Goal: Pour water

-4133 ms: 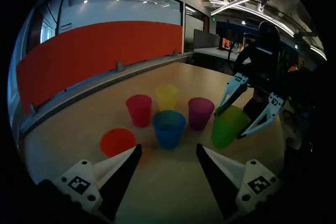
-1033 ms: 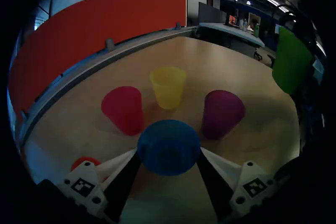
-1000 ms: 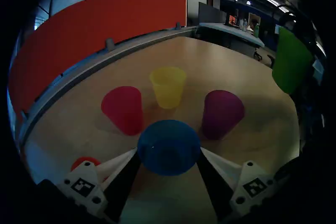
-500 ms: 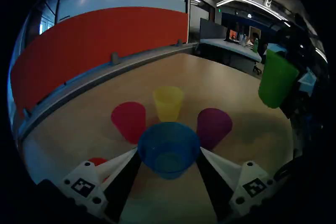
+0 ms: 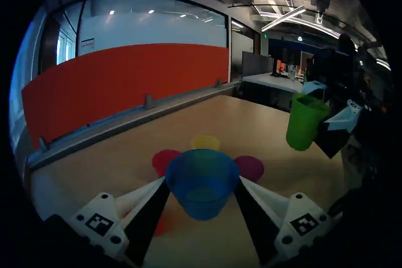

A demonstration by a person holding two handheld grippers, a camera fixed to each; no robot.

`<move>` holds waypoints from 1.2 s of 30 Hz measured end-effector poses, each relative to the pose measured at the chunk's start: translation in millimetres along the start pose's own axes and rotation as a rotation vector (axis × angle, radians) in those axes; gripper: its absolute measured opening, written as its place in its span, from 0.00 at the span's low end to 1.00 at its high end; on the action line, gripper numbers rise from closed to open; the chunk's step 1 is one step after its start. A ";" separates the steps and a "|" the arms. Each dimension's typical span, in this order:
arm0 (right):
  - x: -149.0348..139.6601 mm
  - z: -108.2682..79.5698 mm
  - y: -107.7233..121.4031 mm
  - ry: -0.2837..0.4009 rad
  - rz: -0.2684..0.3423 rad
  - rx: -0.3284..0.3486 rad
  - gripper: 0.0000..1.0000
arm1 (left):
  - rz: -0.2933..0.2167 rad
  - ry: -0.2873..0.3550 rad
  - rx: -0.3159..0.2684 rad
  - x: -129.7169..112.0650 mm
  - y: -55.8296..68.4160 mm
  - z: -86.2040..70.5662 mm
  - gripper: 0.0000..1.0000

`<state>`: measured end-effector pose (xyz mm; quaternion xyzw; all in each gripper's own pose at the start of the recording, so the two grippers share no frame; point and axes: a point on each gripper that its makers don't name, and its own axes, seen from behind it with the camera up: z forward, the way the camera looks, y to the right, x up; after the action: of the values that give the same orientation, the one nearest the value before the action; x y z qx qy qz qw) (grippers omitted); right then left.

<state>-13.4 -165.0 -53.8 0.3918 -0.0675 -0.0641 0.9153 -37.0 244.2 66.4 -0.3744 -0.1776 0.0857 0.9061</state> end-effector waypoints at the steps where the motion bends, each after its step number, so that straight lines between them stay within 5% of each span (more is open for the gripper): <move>1: 0.5 0.5 -0.1 0.000 -0.001 0.000 0.92 | -0.002 0.012 0.002 3.9 -0.5 -3.6 0.86; 17: 10.0 7.7 -6.4 0.011 -0.010 0.013 0.92 | 0.020 0.197 0.024 65.0 2.8 -63.9 0.86; 36: 18.5 18.7 -12.8 0.025 -0.008 0.035 0.94 | 0.044 0.244 0.046 80.5 1.4 -96.7 0.86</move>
<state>0.7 -190.2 -48.9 0.4087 -0.0558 -0.0616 0.9089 74.6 205.7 22.6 -0.3648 -0.0557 0.0634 0.9272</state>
